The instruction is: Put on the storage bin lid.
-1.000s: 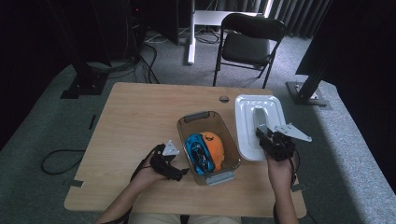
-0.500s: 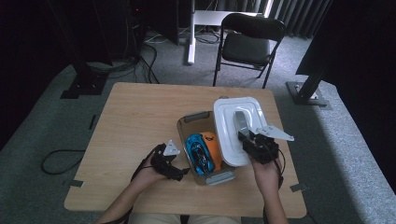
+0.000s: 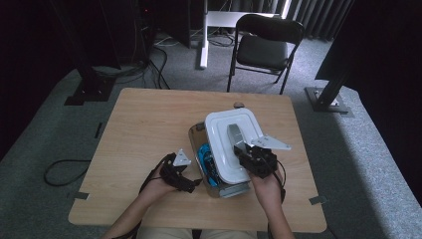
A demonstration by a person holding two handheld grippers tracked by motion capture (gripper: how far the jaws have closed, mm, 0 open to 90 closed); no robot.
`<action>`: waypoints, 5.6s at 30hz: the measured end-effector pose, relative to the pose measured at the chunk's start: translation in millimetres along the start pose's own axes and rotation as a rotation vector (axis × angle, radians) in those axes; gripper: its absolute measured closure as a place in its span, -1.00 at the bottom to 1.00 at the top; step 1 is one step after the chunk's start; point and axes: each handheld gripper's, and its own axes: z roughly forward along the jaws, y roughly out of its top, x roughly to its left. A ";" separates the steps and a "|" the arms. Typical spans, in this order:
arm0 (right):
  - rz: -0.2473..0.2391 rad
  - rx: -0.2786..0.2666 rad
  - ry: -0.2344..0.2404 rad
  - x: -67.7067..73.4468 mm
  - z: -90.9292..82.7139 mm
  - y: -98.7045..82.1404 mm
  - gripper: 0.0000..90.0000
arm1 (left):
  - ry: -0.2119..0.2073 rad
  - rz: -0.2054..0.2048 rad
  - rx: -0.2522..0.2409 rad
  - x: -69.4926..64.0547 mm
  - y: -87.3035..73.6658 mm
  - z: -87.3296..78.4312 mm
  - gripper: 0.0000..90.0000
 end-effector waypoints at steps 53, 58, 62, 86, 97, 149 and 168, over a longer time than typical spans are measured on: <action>-0.011 -0.084 -0.053 -22.4 -9.9 -7.2 -0.57 | 0.016 -0.021 -0.010 5.4 -4.6 -6.5 -0.94; 0.011 -0.094 -0.058 -39.2 -14.6 -9.0 -0.71 | 0.014 -0.022 -0.008 5.3 -4.8 -5.8 -0.94; 0.007 -0.129 -0.107 -52.4 -16.8 -11.8 -0.72 | 0.015 -0.024 -0.008 6.0 -4.9 -6.2 -0.94; 0.081 -0.046 -0.260 -114.6 20.5 -76.4 -0.73 | 0.024 -0.033 -0.021 8.2 2.2 -5.0 -0.94; 0.054 0.000 -0.192 -101.0 42.3 -86.8 -0.73 | 0.018 -0.028 -0.022 8.3 8.1 -3.5 -0.94; 0.012 0.042 -0.063 -40.8 43.9 -102.6 -0.58 | 0.103 -0.049 -0.009 37.0 5.0 -24.0 -0.94; -0.009 0.016 -0.109 -53.2 39.5 -96.7 -0.71 | 0.122 -0.081 -0.061 43.4 -5.6 -32.0 -0.94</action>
